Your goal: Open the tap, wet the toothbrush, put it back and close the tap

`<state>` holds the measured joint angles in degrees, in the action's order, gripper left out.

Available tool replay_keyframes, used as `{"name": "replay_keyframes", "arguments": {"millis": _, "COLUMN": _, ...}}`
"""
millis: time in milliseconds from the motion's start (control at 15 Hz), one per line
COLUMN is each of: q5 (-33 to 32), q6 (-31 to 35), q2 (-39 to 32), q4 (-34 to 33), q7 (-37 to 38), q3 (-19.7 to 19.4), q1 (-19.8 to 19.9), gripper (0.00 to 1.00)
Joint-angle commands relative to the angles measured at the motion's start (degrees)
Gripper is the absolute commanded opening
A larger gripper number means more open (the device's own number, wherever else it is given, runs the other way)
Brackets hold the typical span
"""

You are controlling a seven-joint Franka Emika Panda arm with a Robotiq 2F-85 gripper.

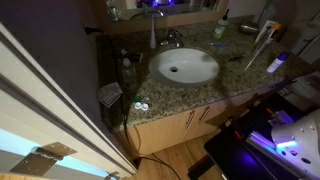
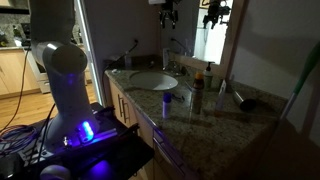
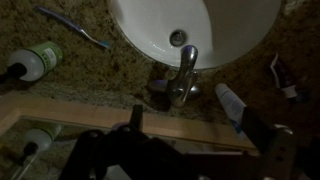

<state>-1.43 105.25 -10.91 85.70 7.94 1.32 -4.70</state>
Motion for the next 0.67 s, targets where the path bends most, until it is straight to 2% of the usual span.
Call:
{"name": "replay_keyframes", "arguments": {"millis": 0, "q5": 4.24, "q6": 1.12, "q2": -1.38, "q4": 0.54, "q7": 2.37, "q3": -2.95, "q1": 4.65, "gripper": 1.00}}
{"name": "replay_keyframes", "arguments": {"millis": 333, "q5": 9.47, "q6": 3.89, "q2": -0.58, "q4": 2.70, "q7": 4.74, "q3": -8.46, "q1": 11.72, "gripper": 1.00}}
{"name": "replay_keyframes", "arguments": {"millis": 400, "q5": 12.08, "q6": 6.68, "q2": -0.52, "q4": 3.45, "q7": 4.86, "q3": -8.53, "q1": 12.34, "gripper": 1.00}}
{"name": "replay_keyframes", "arguments": {"millis": 467, "q5": 9.08, "q6": 2.43, "q2": -1.76, "q4": 0.40, "q7": 3.36, "q3": -8.38, "q1": 11.66, "gripper": 1.00}}
{"name": "replay_keyframes", "arguments": {"millis": 600, "q5": 11.09, "q6": 4.40, "q2": -1.75, "q4": 0.89, "q7": 3.40, "q3": -8.83, "q1": 12.93, "gripper": 1.00}}
